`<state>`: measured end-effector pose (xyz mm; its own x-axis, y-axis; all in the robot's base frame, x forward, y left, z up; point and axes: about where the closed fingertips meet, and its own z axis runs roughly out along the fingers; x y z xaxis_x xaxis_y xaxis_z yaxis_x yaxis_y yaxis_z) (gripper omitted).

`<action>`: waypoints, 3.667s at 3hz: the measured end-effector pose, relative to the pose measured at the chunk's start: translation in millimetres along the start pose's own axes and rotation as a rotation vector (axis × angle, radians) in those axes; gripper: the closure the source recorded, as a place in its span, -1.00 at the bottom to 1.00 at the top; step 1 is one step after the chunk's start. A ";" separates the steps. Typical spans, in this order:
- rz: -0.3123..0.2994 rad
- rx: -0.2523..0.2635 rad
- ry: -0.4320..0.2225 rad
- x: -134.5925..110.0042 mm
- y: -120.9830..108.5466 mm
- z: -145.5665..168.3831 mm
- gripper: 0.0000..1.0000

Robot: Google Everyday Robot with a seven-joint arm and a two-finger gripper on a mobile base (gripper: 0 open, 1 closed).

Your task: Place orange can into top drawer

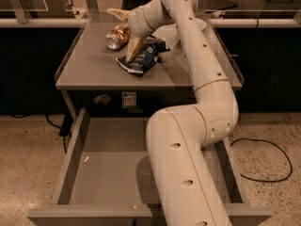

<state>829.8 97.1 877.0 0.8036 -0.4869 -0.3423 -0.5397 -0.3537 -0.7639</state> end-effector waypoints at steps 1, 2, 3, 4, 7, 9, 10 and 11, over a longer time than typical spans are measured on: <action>-0.062 0.002 -0.003 -11.1 -9.7 -2.0 -1.00; -0.146 0.008 0.012 -23.7 -24.2 -12.2 -1.00; -0.199 -0.005 0.050 -23.7 -29.0 -22.4 -1.00; -0.234 -0.006 0.062 -15.6 -25.3 -21.4 -1.00; -0.415 0.080 0.135 6.4 -46.5 -14.4 -1.00; -0.429 0.092 0.081 10.5 -34.5 30.7 -1.00; -0.442 0.101 0.070 3.4 -39.7 38.8 -1.00; -0.442 0.101 0.070 3.4 -39.7 38.9 -1.00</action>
Offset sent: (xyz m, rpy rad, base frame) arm 0.0994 -0.0110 0.1200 -0.0722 -0.2230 0.1118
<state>863.8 140.6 884.9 0.9306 -0.3606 0.0634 -0.1189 -0.4616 -0.8791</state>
